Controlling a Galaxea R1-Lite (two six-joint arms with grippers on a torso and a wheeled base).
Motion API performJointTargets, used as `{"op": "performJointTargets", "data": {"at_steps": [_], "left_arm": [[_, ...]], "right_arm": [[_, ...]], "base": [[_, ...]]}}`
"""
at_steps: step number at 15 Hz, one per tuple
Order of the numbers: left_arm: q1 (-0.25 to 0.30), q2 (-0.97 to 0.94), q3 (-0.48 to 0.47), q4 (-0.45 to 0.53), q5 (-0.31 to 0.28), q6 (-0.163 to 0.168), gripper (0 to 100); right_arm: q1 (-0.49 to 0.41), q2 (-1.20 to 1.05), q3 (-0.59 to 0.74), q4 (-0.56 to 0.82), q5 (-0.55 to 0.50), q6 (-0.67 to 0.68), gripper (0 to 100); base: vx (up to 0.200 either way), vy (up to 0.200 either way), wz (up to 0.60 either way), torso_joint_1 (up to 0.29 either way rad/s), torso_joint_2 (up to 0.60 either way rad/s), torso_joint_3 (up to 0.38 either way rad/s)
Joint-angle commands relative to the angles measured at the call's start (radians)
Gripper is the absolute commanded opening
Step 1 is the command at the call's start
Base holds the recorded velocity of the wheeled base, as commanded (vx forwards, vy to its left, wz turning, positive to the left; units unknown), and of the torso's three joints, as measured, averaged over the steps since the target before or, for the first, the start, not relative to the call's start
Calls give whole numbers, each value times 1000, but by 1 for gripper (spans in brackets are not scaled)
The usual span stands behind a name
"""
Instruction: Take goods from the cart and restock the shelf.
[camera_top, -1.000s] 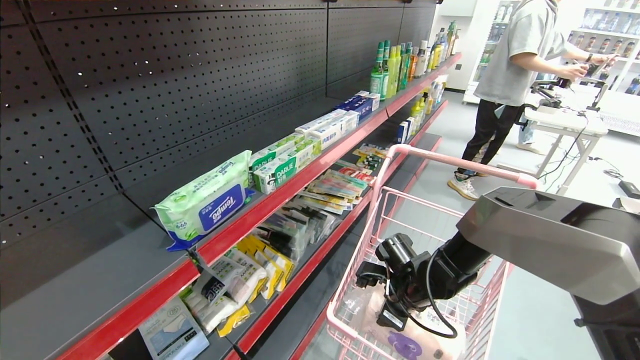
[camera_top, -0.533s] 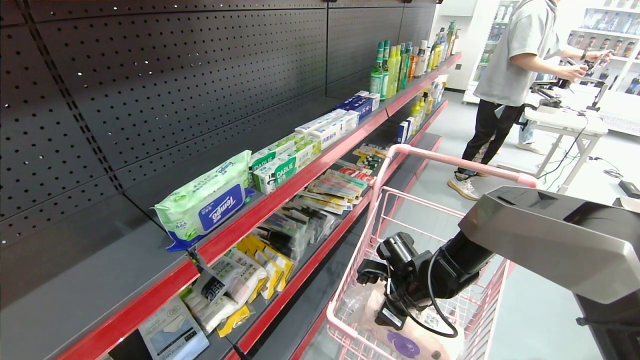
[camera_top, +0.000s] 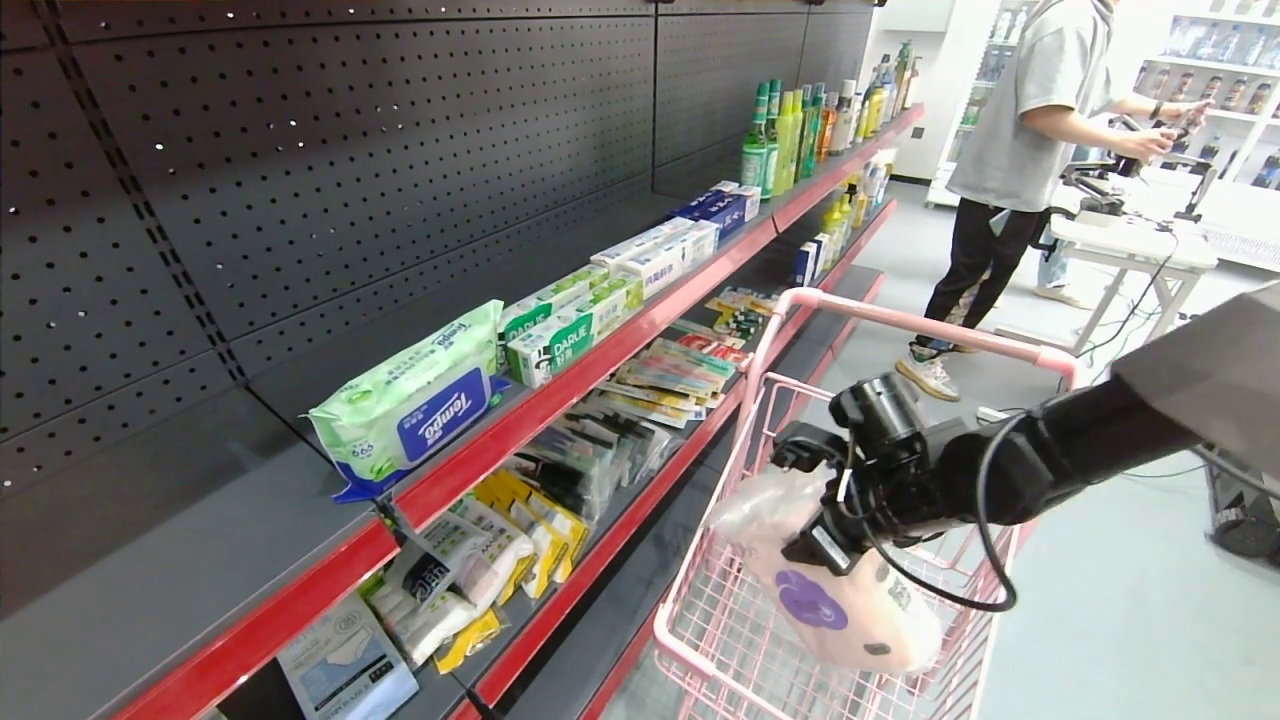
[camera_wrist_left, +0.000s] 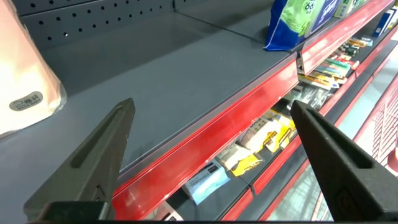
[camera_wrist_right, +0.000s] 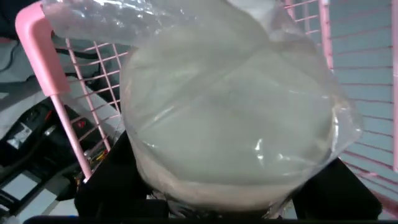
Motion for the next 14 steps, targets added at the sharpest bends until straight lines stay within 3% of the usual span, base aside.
{"op": "performJointTargets", "data": {"at_steps": [1,3,9,14], "left_arm": [[1,1,0,0,0,0,100],[1,1,0,0,0,0,100],[1,1,0,0,2,0,100],[1,1,0,0,0,0,100]], "right_arm": [[-63,-373,85,60,-13,28,0],[-49,-521,137,61,-63,34,0],[-84,-860,283,61,-86,28,0],[-113,-1058,311,69,-108,33,0]], "base": [[0,0,0,0,0,0],[0,0,0,0,0,0],[0,0,0,0,0,0],[0,0,0,0,0,0]]}}
